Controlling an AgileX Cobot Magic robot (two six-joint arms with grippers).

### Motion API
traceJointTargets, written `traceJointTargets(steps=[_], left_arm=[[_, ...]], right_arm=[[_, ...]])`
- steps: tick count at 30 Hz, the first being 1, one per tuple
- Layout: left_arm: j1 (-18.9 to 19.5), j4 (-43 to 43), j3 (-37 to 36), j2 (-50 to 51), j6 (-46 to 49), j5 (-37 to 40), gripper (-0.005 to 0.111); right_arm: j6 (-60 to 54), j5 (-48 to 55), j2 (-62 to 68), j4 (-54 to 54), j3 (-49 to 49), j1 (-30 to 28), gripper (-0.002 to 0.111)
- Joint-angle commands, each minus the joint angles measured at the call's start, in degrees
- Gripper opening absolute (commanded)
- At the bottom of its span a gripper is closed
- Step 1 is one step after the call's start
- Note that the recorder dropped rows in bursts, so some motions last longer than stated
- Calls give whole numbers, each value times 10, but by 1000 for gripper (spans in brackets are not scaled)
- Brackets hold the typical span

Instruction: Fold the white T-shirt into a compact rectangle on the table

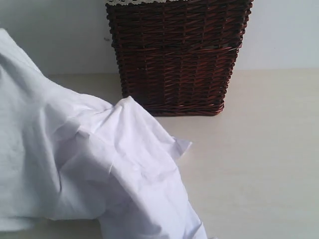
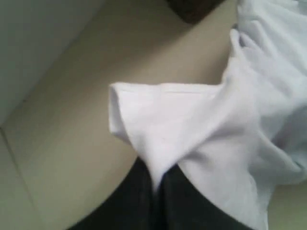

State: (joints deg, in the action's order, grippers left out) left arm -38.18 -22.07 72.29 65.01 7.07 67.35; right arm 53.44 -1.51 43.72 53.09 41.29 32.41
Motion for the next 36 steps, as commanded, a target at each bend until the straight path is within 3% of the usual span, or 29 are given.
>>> traceJointTargets(steps=[1, 7, 12, 16, 21, 24, 27, 32, 36], left_arm=[[3, -30, 46, -3, 137, 9, 0], [3, -70, 87, -3, 261, -80, 0], [-4, -139, 162, -5, 319, -111, 0], [-25, -191, 207, -14, 312, -175, 0], [-64, -59, 213, -29, 392, -199, 0], [-77, 46, 213, -29, 446, -128, 0], [-77, 89, 212, -14, 466, 22, 0], [-75, 106, 189, -3, 439, 26, 0], [-75, 261, 184, -1, 463, 26, 0]], right_arm=[[-2, -41, 17, 64, 16, 37, 16], [-9, -49, 56, 75, 16, 69, 38], [-11, -52, 80, 75, 22, 69, 39], [-24, -81, 89, 75, 37, 69, 39], [-7, -147, 97, 119, 38, 69, 39], [30, -151, 98, 154, 38, 69, 39], [54, -144, 98, 178, 38, 69, 39], [69, -146, 98, 179, 38, 69, 39], [104, -178, 100, 228, 38, 69, 39]])
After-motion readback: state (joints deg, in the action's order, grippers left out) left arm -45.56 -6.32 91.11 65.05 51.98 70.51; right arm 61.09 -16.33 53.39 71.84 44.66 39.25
